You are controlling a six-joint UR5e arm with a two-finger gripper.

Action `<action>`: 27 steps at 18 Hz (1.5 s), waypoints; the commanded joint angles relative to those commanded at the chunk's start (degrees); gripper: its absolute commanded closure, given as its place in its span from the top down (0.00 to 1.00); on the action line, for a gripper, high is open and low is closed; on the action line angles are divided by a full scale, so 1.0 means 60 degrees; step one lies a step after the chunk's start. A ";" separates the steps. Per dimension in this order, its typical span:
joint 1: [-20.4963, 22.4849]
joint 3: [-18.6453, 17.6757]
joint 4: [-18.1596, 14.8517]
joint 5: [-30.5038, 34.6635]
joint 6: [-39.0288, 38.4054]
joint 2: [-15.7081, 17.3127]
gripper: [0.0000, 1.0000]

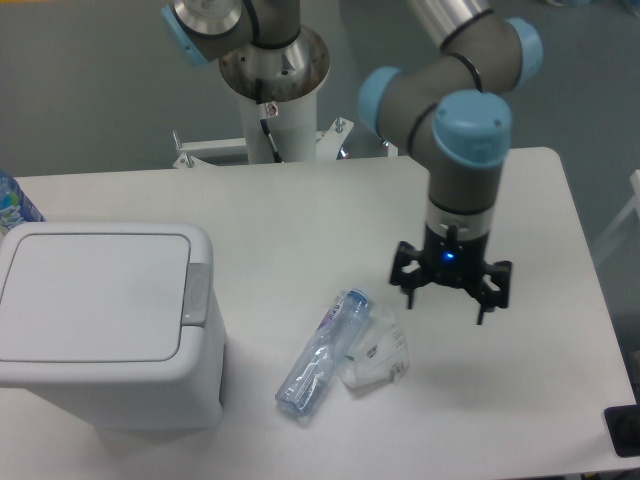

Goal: Open the trash can
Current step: 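Move the gripper over the grey button on the white trash can lid, then lower the gripper fingertip onto the grey button to press it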

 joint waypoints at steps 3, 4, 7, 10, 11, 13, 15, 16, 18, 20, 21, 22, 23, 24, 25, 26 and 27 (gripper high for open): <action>-0.0469 0.0000 0.0000 -0.0791 -0.1405 0.0542 1.00; -0.0659 0.0029 0.0000 -0.0982 -0.1801 0.0645 1.00; -0.1070 0.0132 0.0015 -0.1407 -0.2564 0.0822 1.00; -0.1465 0.0147 0.0058 -0.1423 -0.3282 0.0910 1.00; -0.1583 0.0132 0.0059 -0.1423 -0.3386 0.0953 1.00; -0.1730 0.0146 0.0059 -0.1423 -0.3518 0.0998 1.00; -0.1818 0.0132 0.0059 -0.1423 -0.3621 0.1056 1.00; -0.1847 0.0117 0.0059 -0.1423 -0.3665 0.1056 1.00; -0.1862 0.0074 0.0073 -0.1408 -0.3665 0.1042 1.00; -0.1862 0.0030 0.0073 -0.1408 -0.3636 0.1042 1.00; -0.1862 0.0029 0.0073 -0.1394 -0.3636 0.1013 1.00; -0.1862 0.0015 0.0073 -0.1379 -0.3621 0.0998 1.00; -0.1862 0.0015 0.0088 -0.1379 -0.3621 0.0983 1.00; -0.1877 0.0015 0.0088 -0.1365 -0.3621 0.0954 1.00; -0.1877 0.0015 0.0102 -0.1364 -0.3621 0.0939 1.00; -0.1877 0.0015 0.0103 -0.1364 -0.3621 0.0910 1.00; -0.1877 0.0000 0.0117 -0.1350 -0.3621 0.0866 1.00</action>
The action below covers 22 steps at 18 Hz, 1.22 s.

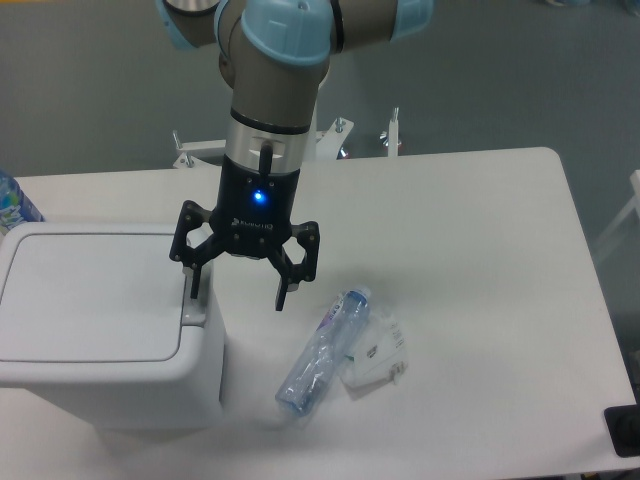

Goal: Open the trash can
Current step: 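Lower the gripper fingertip onto the grey button to press it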

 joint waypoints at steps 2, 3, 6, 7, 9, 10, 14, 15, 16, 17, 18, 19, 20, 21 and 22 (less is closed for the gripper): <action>0.0000 0.0015 0.0015 0.0000 0.0015 -0.0030 1.00; 0.0000 0.0015 0.0015 0.0000 0.0015 -0.0030 1.00; 0.0000 0.0015 0.0029 0.0000 0.0029 -0.0030 1.00; 0.0000 0.0015 0.0029 0.0015 0.0044 -0.0030 1.00; 0.0000 0.0015 0.0044 0.0029 0.0044 -0.0074 1.00; 0.0000 0.0015 0.0044 0.0029 0.0044 -0.0088 1.00; 0.0000 0.0015 0.0044 0.0029 0.0059 -0.0103 1.00; 0.0000 0.0015 0.0044 0.0029 0.0059 -0.0117 1.00; 0.0000 0.0015 0.0044 0.0029 0.0059 -0.0132 1.00; 0.0000 0.0015 0.0044 0.0044 0.0059 -0.0147 1.00; 0.0000 0.0015 0.0044 0.0044 0.0059 -0.0147 1.00; 0.0000 0.0015 0.0044 0.0030 0.0059 -0.0147 1.00; 0.0000 0.0015 0.0044 0.0044 0.0059 -0.0147 1.00; 0.0000 0.0015 0.0044 0.0044 0.0059 -0.0147 1.00; 0.0000 0.0015 0.0044 0.0030 0.0059 -0.0147 1.00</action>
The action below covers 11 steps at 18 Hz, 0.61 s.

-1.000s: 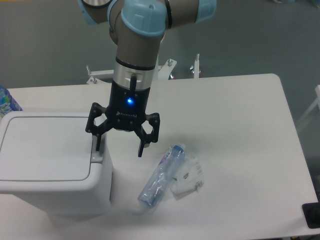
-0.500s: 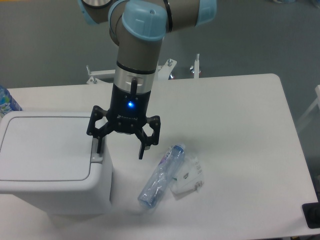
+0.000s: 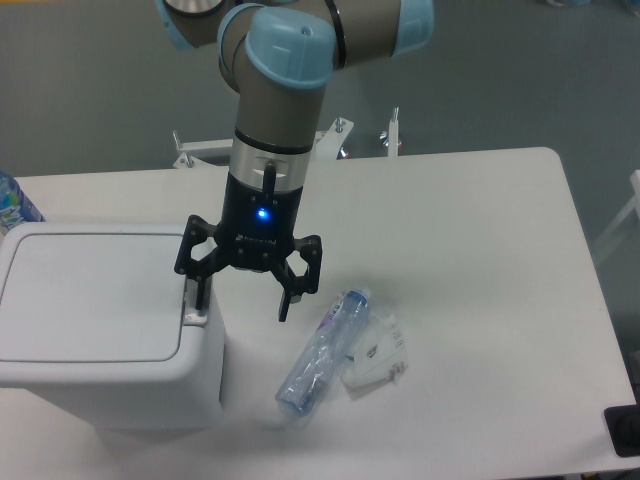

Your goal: Open the trash can

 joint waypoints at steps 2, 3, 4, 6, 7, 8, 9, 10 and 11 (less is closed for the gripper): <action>0.0000 0.0015 -0.0015 0.0000 -0.0015 0.0000 1.00; 0.0000 0.0015 -0.0015 0.0000 -0.0029 0.0015 1.00; 0.0000 0.0044 -0.0029 0.0000 -0.0029 0.0029 1.00; 0.0015 0.0146 -0.0058 0.0000 -0.0029 0.0044 1.00; 0.0087 0.0204 -0.0059 0.0000 -0.0015 0.0044 1.00; 0.0204 0.0263 -0.0059 0.0000 -0.0015 0.0058 1.00; 0.0423 0.0293 -0.0059 0.0000 0.0058 0.0059 1.00; 0.0657 0.0336 -0.0015 0.0000 0.0073 0.0059 1.00; 0.0906 0.0366 0.0000 0.0000 0.0131 0.0015 1.00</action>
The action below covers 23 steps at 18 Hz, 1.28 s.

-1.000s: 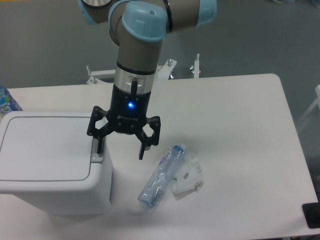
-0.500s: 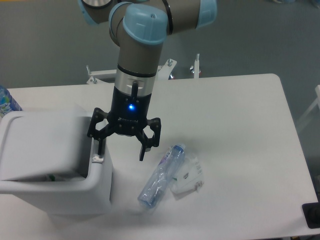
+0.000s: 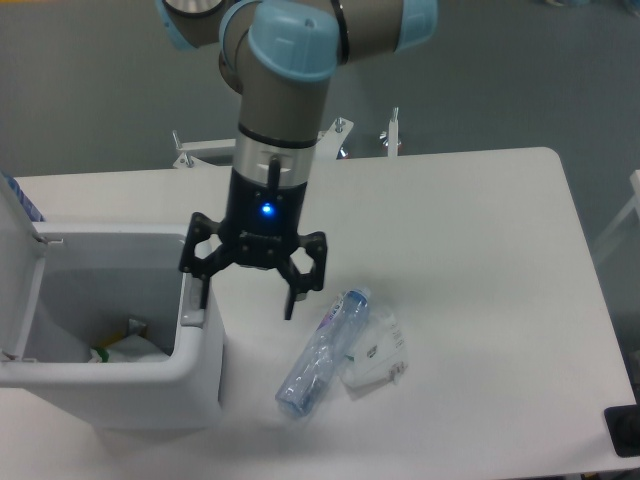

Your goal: Open the trash can

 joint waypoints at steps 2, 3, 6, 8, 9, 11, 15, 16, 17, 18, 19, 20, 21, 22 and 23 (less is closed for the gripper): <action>0.0454 -0.0014 0.0000 0.0000 0.0743 -0.0190 1.00; 0.0718 -0.0043 0.0000 0.0015 0.1183 -0.0263 1.00; 0.1334 -0.0073 0.0000 0.0029 0.2238 -0.0658 1.00; 0.1671 -0.0073 0.0000 0.0582 0.3000 -0.0893 1.00; 0.1759 -0.0073 -0.0014 0.0977 0.3337 -0.0952 1.00; 0.1950 -0.0073 0.0000 0.1216 0.3953 -0.1200 1.00; 0.2214 -0.0102 -0.0044 0.1289 0.5490 -0.1581 1.00; 0.2243 -0.0102 -0.0044 0.1376 0.5769 -0.1713 1.00; 0.2244 -0.0117 -0.0058 0.1580 0.6004 -0.1816 1.00; 0.2229 -0.0131 -0.0044 0.1843 0.6195 -0.1875 1.00; 0.2229 -0.0161 -0.0029 0.2034 0.6356 -0.1919 1.00; 0.2229 -0.0175 -0.0029 0.2065 0.6489 -0.1948 1.00; 0.2244 -0.0175 -0.0029 0.2080 0.6649 -0.2007 1.00; 0.2244 -0.0175 -0.0029 0.2080 0.6825 -0.2036 1.00; 0.2244 -0.0175 -0.0029 0.2080 0.6972 -0.2051 1.00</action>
